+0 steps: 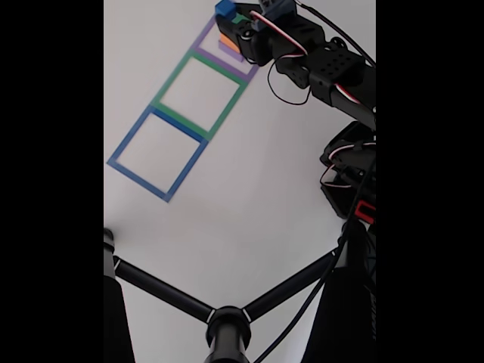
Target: Tower of hanoi
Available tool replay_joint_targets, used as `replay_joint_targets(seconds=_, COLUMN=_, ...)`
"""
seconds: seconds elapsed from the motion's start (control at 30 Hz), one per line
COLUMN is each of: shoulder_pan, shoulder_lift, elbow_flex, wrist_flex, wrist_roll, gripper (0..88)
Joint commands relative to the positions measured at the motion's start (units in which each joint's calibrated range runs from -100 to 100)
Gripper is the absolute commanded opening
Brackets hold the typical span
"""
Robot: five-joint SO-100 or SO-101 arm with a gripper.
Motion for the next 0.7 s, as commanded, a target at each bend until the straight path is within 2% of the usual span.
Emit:
replay_joint_targets(seconds=0.0, shoulder_pan=-0.4, shoulder_lift=-10.5, elbow_flex=-11.4, wrist_flex=22.7, wrist_roll=0.6, gripper=3.5)
replay_joint_targets(seconds=0.27, shoulder_pan=0.7, shoulder_lift=-17.9, elbow_flex=-34.2, wrist_flex=59.0, wrist_roll=0.6, gripper=3.8)
replay_joint_targets(seconds=0.4, shoulder_pan=-0.8, shoulder_lift=-18.3, elbow_flex=-45.2, wrist_flex=72.5, wrist_roll=0.6, gripper=4.4)
replay_joint_targets(seconds=0.53, shoulder_pan=-3.8, shoulder_lift=-18.3, elbow_flex=-51.9, wrist_flex=79.3, wrist_roll=0.6, gripper=4.4)
replay_joint_targets(seconds=0.67, shoulder_pan=-7.7, shoulder_lift=-17.7, elbow_flex=-51.4, wrist_flex=80.3, wrist_roll=0.6, gripper=4.2)
